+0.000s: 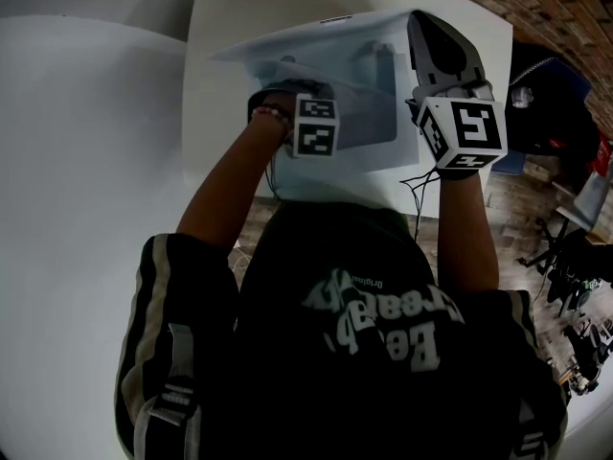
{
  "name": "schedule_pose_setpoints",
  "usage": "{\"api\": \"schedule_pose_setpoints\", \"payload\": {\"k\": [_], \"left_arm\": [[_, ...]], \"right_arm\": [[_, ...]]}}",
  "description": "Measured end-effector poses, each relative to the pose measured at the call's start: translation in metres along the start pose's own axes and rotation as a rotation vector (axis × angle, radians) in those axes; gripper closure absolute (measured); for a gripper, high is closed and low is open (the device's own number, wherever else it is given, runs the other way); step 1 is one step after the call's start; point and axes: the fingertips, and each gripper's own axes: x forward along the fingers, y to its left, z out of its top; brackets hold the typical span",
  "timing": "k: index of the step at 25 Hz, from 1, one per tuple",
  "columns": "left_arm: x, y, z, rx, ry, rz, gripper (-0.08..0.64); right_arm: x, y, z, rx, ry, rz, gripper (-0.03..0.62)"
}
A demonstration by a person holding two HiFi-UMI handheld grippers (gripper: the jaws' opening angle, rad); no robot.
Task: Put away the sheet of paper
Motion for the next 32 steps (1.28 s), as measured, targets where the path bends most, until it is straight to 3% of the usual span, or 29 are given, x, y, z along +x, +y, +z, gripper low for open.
{"api": "schedule_pose_setpoints", "payload": {"k": [5,12,20,32], "left_arm": [[0.0,0.008,0.006,-0.179,-0.067,0.071,0.284],[-0.003,0.018,0.0,-0.438,-0.082,0.163,0.284],[-0.005,0.017,-0.001,-0.469,-0.08,0.17,0.284],[-0.04,0.012,-0.001,-0.497,-0.186,0.223,0.285]], "right_arm": [[0.001,0.001,0.002,-0.004,-0.007,0.006,0.597],[0.003,0.001,0.002,0.002,-0.007,0.006,0.597],[0.002,0.004,0.004,0.001,-0.004,0.011,0.597],[-0.013,0.018,0.008,-0.015,0.004,-0.004,0.597]]}}
